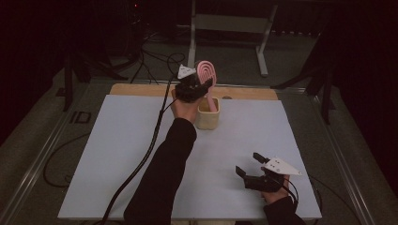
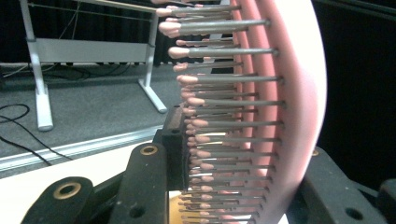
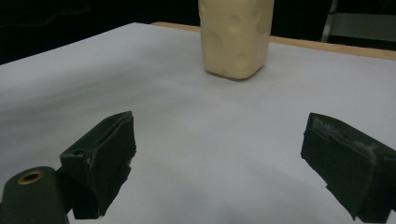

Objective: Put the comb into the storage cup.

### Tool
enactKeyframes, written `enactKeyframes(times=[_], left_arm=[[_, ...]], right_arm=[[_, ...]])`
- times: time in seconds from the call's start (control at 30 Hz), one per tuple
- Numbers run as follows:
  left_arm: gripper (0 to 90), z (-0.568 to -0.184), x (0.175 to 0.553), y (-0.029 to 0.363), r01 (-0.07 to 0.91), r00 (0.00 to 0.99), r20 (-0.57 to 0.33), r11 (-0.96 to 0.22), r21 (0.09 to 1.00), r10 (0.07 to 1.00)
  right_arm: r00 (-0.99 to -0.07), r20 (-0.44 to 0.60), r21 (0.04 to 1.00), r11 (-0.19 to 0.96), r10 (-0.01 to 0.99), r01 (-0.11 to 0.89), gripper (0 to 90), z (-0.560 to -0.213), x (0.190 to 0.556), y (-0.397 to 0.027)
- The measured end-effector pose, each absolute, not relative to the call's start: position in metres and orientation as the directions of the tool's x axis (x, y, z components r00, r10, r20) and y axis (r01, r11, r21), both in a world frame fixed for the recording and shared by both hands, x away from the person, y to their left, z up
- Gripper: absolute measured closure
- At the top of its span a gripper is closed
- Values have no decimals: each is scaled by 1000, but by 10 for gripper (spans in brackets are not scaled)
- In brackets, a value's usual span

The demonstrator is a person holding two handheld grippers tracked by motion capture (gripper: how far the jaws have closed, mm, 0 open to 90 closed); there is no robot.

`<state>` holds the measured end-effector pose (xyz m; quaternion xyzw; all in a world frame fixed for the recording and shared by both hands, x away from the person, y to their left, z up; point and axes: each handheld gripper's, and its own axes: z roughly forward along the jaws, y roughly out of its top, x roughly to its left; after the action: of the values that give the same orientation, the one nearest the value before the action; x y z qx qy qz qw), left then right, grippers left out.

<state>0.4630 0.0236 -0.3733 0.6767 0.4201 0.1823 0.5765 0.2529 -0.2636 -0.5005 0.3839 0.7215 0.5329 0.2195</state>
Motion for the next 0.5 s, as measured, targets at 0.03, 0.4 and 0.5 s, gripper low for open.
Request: enactKeyframes(times=[0.03,0.4,0.5], left_arm=[[642,-374,463,23,357,581,-238,19,934,778],[641,-382,462,21,366,579,-233,6,931,781],[640,-384,461,19,364,580,-230,4,931,781]], right_arm=[[-609,92,937,138,788,320,98,-501,253,-264],[-610,92,937,139,787,320,99,-501,253,-264],[-610,91,937,139,787,320,98,-501,253,-264]])
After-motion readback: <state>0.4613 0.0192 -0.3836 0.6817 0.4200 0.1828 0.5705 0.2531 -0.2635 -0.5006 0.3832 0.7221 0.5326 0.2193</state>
